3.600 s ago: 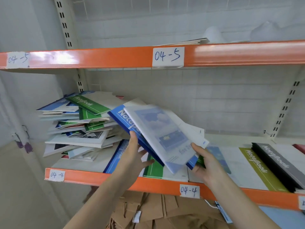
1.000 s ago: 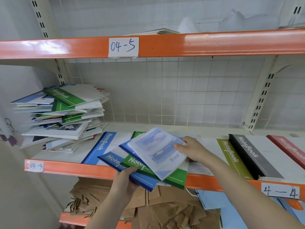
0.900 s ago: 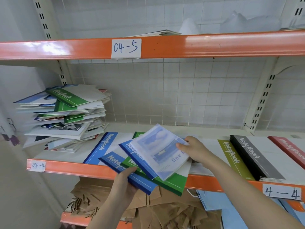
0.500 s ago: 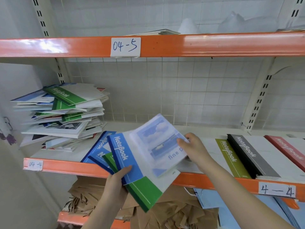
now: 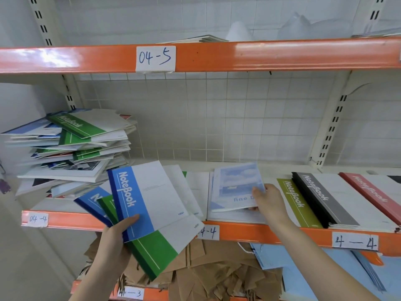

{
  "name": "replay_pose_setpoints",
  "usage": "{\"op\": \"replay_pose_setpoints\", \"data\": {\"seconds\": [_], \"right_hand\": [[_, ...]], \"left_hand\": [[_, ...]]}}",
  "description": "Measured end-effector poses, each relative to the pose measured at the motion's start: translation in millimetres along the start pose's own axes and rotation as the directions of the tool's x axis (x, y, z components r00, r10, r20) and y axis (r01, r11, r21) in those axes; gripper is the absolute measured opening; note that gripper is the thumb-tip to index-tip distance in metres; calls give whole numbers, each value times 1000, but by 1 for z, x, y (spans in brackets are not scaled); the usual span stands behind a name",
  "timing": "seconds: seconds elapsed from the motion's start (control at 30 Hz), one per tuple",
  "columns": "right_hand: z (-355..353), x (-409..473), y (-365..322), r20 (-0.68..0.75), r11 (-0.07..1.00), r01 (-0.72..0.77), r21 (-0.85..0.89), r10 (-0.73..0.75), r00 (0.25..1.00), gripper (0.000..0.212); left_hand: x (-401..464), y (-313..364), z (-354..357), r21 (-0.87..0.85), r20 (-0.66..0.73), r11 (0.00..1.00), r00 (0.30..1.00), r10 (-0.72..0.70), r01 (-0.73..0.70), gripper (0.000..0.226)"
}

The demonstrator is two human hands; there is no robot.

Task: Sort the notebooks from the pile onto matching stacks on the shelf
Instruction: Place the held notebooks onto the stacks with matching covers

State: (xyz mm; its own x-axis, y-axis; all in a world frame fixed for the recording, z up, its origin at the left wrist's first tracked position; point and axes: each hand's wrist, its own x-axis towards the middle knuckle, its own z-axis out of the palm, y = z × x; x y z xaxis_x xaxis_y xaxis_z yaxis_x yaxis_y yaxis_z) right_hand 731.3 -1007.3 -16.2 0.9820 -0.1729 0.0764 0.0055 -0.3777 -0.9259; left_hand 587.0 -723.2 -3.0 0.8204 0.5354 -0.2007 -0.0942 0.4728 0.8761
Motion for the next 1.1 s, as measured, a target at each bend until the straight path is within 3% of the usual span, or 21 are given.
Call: {"op": "replay_pose_setpoints", "data": {"seconds": [0.13,0.27,0.37,0.43,0.53,0.6,0.67,0.9,1.1], "right_hand": [[0,-12,0,37,999,36,-15,-35,999,19],[-1,-21,-3,46,965,75,-249,-66,997,21],[-5,-30,-9,41,804,99,-586,-93,995,38],[-6,-34,-13,51,718,158,-678,-168,985,43],[-1,-35,-13,222,705,365,-608,-290,931,48],[6,-38,-11,369,667,474,-575,-305,878,53],[12,-42,-8,426,592,520,-616,-304,852,57],[12,-47,1,410,514,547,-661,-363,837,62],[11,-41,-6,343,648,533,-544,-408,846,40]], "left_hand": [[0,-5,0,-12,0,999,999,-33,33,32],[0,-5,2,1,11,1000,1000,-26,26,37],[0,-4,3,0,12,1000,1000,-21,21,36],[0,-4,3,3,9,1000,1000,-22,22,35],[1,-3,4,6,11,1000,1000,-23,23,31],[0,-3,6,3,15,1000,1000,-27,27,29],[0,-2,9,-4,19,1000,999,-26,27,33],[0,-3,19,-9,38,999,999,-40,40,37],[-3,-1,32,-23,57,997,996,-68,69,25]]}}
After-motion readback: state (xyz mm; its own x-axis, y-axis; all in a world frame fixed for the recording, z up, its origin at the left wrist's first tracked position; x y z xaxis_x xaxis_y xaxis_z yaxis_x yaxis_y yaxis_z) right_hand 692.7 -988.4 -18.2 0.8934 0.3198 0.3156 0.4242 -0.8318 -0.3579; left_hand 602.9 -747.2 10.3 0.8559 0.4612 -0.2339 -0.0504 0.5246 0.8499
